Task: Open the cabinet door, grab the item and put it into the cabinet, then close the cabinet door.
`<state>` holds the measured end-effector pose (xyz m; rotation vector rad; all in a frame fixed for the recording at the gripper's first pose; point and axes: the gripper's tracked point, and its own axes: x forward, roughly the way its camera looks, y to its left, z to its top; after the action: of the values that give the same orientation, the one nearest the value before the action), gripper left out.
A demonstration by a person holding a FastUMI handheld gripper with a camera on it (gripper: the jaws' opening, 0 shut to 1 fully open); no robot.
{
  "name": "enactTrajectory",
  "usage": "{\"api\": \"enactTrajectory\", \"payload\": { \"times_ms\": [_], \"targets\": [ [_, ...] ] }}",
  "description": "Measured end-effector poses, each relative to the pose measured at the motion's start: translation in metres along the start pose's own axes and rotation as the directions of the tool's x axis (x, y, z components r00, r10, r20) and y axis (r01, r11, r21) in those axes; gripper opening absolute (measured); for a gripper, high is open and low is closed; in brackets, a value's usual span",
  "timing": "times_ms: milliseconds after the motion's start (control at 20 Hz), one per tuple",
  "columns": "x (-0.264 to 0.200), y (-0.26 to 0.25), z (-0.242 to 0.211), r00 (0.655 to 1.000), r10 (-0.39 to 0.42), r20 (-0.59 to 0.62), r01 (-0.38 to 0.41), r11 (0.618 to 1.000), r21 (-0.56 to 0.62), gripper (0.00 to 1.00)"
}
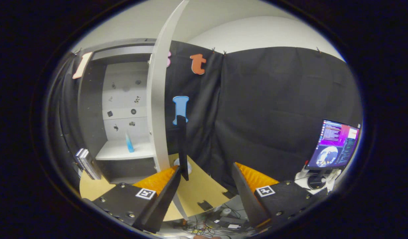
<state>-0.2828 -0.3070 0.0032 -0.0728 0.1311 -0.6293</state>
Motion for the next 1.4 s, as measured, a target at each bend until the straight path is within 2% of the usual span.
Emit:
{"api": "enactTrajectory", "payload": {
  "times_ms": [300,450,650,850,1050,1400],
  "targets": [
    [-0.019,0.059,-0.003,0.976,0.215,-0.018,-0.215,0.977,-0.008,0.94],
    [-0.022,0.1,-0.002,0.945,0.327,-0.026,-0.326,0.945,0.032,0.94],
    [-0.023,0.149,-0.004,0.883,0.466,-0.045,-0.465,0.884,0.047,0.94],
    [-0.008,0.189,0.003,0.838,0.544,-0.048,-0.542,0.839,0.047,0.95],
    [0.0,0.24,0.004,0.765,0.641,-0.064,-0.639,0.768,0.053,0.98],
    [0.025,0.308,0.003,0.702,0.708,-0.072,-0.709,0.705,0.015,1.0]
  ]
}}
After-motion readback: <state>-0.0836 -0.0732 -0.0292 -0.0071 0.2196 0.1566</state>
